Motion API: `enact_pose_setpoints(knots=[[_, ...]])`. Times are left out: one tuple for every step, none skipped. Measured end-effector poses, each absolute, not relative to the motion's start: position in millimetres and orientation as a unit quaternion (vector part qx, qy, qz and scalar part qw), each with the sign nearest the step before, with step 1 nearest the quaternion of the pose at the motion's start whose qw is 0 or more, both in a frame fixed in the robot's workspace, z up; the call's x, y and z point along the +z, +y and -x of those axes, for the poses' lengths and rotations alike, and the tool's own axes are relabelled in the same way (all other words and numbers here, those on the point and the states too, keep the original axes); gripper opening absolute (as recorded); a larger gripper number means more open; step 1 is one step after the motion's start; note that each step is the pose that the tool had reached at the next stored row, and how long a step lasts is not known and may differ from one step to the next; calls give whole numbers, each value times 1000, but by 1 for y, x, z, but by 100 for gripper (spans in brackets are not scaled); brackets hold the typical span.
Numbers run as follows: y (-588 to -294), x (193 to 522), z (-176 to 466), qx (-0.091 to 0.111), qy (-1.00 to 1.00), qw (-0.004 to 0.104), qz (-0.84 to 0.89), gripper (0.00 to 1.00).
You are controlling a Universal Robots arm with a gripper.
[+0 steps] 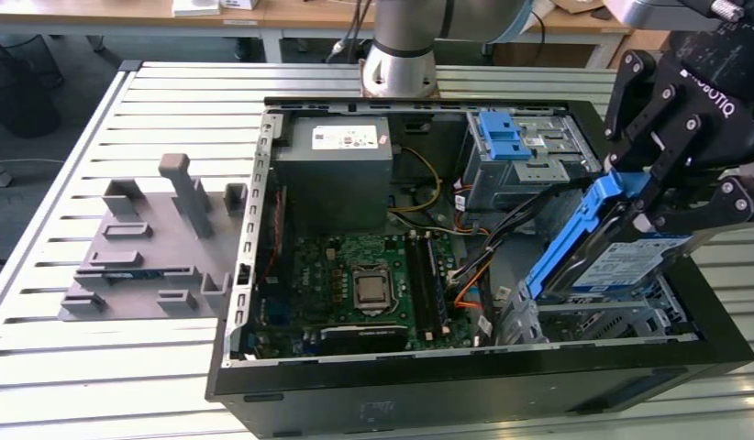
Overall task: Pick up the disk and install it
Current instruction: 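Insert the disk into the insertion slot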
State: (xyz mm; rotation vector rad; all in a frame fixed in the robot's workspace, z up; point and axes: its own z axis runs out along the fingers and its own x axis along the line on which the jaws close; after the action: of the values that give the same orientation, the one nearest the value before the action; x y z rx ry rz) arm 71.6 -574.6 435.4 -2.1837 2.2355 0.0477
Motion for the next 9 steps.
enact_pose_setpoints(knots=[[-575, 435, -72, 15, 715, 8, 699, 36], [-575, 435, -72, 15, 715, 8, 699, 36], [-575, 435, -72, 15, 715, 8, 699, 36], [-575, 434, -72, 15, 715, 8, 699, 36], [-575, 434, -72, 15, 715, 8, 699, 36], [-575, 433, -72, 15, 715, 8, 699, 36], [-575, 433, -72, 15, 715, 8, 699, 36], [-575, 433, -72, 15, 715, 8, 699, 36], [-575, 432, -72, 15, 715, 8, 699, 36]])
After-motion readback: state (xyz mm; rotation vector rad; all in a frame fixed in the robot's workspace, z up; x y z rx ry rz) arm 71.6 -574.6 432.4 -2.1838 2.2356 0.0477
